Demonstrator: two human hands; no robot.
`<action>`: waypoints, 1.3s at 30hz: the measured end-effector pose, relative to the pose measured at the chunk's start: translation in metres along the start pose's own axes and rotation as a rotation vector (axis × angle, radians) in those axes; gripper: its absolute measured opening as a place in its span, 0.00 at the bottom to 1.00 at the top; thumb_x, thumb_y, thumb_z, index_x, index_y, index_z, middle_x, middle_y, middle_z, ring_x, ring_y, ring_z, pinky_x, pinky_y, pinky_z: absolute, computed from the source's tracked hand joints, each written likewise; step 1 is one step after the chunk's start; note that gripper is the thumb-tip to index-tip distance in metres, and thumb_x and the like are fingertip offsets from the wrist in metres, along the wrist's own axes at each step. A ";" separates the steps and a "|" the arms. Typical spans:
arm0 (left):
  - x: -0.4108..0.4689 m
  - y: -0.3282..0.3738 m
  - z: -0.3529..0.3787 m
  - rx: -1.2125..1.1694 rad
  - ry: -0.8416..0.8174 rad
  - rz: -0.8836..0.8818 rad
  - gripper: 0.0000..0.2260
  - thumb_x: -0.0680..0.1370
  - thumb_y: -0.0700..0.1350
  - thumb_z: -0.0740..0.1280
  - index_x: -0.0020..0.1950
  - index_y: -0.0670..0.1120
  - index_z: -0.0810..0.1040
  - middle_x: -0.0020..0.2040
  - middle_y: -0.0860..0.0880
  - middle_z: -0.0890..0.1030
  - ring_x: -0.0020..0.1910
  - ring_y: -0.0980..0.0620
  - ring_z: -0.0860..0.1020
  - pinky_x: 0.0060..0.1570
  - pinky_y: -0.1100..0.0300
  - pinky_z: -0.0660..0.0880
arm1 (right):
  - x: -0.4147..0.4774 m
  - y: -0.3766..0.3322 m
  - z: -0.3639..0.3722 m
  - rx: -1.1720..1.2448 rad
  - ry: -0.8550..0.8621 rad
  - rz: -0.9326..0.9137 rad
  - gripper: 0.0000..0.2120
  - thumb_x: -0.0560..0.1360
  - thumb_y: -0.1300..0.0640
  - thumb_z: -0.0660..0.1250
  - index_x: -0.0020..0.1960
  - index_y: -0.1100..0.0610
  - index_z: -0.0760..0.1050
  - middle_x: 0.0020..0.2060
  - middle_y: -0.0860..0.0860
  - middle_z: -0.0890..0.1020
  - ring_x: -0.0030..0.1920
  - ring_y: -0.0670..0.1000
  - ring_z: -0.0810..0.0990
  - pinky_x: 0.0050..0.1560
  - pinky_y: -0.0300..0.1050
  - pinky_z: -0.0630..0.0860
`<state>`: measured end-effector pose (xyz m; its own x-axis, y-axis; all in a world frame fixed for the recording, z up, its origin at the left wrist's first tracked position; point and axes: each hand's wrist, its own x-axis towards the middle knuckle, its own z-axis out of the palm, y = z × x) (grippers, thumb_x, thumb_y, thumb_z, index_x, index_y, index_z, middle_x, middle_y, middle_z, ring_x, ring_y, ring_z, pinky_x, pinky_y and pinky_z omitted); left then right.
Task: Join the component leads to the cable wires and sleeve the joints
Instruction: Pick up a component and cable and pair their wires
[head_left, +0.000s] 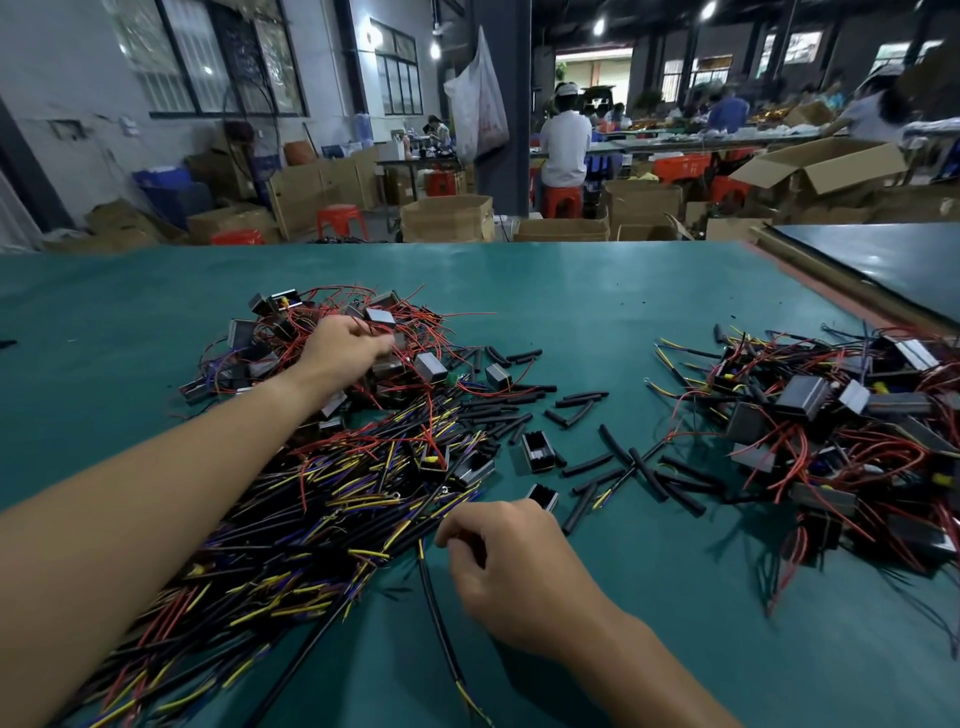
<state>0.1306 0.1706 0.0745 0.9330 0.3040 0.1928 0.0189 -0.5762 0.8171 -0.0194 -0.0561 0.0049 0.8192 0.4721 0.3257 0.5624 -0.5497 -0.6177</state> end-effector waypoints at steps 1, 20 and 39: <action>0.001 0.003 -0.002 -0.101 0.020 -0.035 0.09 0.75 0.45 0.72 0.43 0.38 0.80 0.41 0.43 0.82 0.40 0.46 0.79 0.47 0.53 0.75 | 0.000 0.000 0.000 0.000 0.001 -0.003 0.09 0.74 0.56 0.59 0.46 0.51 0.79 0.25 0.44 0.71 0.28 0.49 0.69 0.34 0.41 0.66; 0.002 0.023 -0.032 -0.758 -0.057 -0.359 0.10 0.74 0.50 0.66 0.40 0.44 0.73 0.27 0.49 0.70 0.27 0.52 0.73 0.35 0.60 0.77 | 0.001 -0.001 -0.003 0.001 -0.010 0.009 0.09 0.75 0.56 0.60 0.46 0.51 0.79 0.24 0.40 0.68 0.26 0.40 0.68 0.30 0.34 0.60; -0.056 0.143 -0.005 -0.719 -0.949 -0.006 0.19 0.74 0.36 0.64 0.64 0.39 0.63 0.58 0.34 0.77 0.52 0.40 0.81 0.48 0.55 0.81 | 0.000 0.004 -0.002 0.009 -0.047 0.024 0.10 0.74 0.56 0.59 0.47 0.50 0.79 0.25 0.43 0.72 0.26 0.45 0.70 0.30 0.29 0.60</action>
<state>0.0790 0.0745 0.1834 0.8327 -0.5520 -0.0442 0.1008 0.0726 0.9923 -0.0171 -0.0593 0.0040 0.8263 0.4905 0.2769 0.5412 -0.5552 -0.6316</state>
